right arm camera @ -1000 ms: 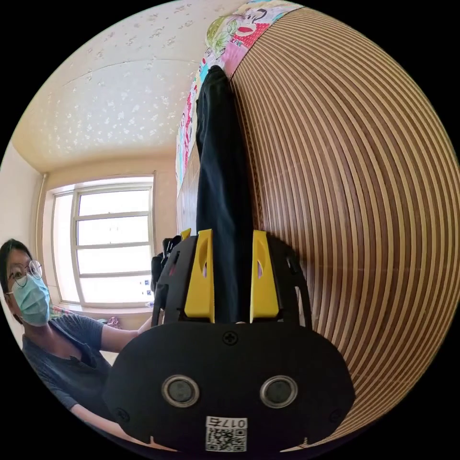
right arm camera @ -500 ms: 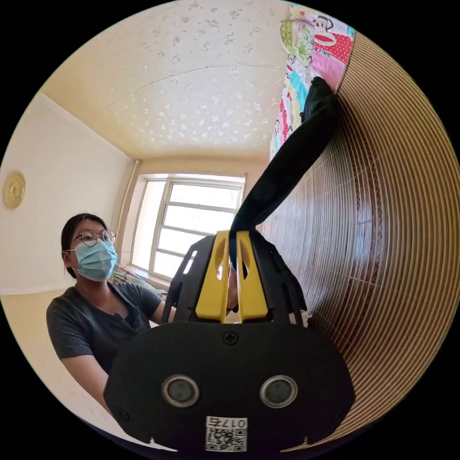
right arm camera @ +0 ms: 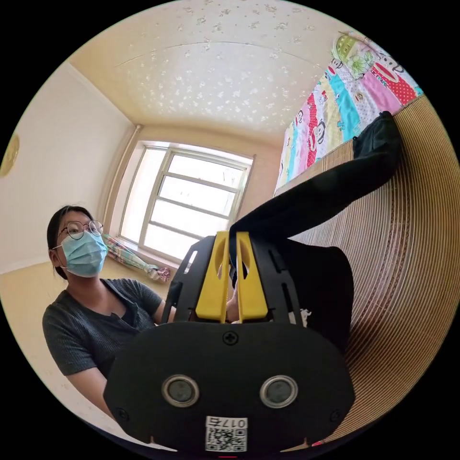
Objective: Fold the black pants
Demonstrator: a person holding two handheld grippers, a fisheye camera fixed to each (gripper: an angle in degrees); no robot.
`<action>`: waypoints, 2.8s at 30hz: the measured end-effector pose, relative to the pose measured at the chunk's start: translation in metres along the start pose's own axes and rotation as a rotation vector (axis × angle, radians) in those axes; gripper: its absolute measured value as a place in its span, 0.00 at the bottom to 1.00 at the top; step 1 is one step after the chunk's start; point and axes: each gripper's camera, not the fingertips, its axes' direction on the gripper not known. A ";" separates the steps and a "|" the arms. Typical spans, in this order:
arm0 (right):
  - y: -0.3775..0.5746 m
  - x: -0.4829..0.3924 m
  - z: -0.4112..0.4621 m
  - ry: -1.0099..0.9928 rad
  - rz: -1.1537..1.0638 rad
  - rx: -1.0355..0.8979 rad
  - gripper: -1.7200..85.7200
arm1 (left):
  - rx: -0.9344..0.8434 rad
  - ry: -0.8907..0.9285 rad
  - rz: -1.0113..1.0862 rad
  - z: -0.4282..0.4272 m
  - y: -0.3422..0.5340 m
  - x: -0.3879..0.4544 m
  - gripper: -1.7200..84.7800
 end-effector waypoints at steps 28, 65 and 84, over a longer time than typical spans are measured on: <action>-0.012 -0.400 0.040 -0.697 -0.430 0.078 0.05 | -0.269 0.386 0.756 -0.008 0.119 0.469 0.28; -0.033 -0.366 0.039 0.627 -0.261 -0.037 0.04 | -0.602 -0.251 0.290 0.208 -0.009 0.267 0.07; 0.242 -0.015 0.060 0.754 0.632 -0.096 0.09 | -0.660 -0.661 -0.262 0.085 0.094 -0.143 0.17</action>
